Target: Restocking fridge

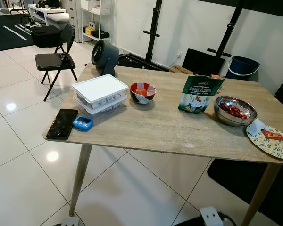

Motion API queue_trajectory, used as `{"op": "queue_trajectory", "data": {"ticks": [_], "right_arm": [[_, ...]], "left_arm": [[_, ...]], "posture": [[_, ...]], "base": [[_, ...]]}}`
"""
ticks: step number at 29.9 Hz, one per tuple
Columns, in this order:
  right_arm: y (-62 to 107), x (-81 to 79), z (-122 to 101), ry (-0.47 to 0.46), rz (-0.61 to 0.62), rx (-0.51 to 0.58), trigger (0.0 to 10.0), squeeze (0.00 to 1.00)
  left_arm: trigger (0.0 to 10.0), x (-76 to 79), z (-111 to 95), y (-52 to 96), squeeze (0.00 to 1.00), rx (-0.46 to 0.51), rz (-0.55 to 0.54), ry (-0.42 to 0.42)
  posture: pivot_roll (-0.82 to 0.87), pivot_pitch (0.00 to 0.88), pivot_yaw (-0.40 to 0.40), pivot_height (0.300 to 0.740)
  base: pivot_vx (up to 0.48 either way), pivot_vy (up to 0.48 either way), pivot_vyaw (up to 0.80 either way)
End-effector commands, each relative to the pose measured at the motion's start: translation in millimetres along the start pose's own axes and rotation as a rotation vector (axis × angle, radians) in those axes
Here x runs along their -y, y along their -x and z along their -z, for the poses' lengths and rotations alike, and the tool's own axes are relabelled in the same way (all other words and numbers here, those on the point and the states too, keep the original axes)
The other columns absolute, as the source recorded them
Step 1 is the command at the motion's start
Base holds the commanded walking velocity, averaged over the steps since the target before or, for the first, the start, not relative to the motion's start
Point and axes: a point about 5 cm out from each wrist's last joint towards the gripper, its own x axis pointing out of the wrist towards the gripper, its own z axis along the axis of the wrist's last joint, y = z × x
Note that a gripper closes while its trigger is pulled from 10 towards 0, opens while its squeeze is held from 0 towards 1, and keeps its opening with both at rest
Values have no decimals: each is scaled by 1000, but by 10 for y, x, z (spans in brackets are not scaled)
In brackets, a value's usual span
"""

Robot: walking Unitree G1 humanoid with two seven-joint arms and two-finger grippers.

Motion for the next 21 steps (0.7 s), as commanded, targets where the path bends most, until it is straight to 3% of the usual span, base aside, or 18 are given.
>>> {"op": "queue_trajectory", "data": {"ticks": [1,8,9,12,15,17,21], "right_arm": [[12,26,30,13,4,-13,10000,0],[-2,16,-31,-21,16,15,10000,0],[-14,7,-67,-62,31,29,10000,0],[-31,-24,-112,-67,34,39,10000,0],[-44,-54,-151,-73,28,53,10000,0],[-63,-117,-192,-66,8,65,10000,0],[-82,-165,-268,-12,-30,68,10000,0]], "left_arm": [[10000,38,121,19,0,-46,7,0],[10000,93,-105,-33,0,5,49,-54],[10000,128,-206,-53,0,18,91,-116],[10000,140,-299,-66,0,33,119,-180],[10000,103,-340,-70,0,41,107,-178],[10000,29,-361,-68,0,46,77,-131],[10000,56,-276,-54,0,42,91,-115]], "posture": [[24,0,-116,740],[-9,0,-62,740],[-30,0,-30,740],[-42,0,-23,740],[-35,0,-31,740],[-13,0,-37,740],[24,0,-77,740]], "base": [[0,0,0],[0,0,0],[0,0,0],[0,0,0],[0,0,0],[0,0,0],[0,0,0]]}}
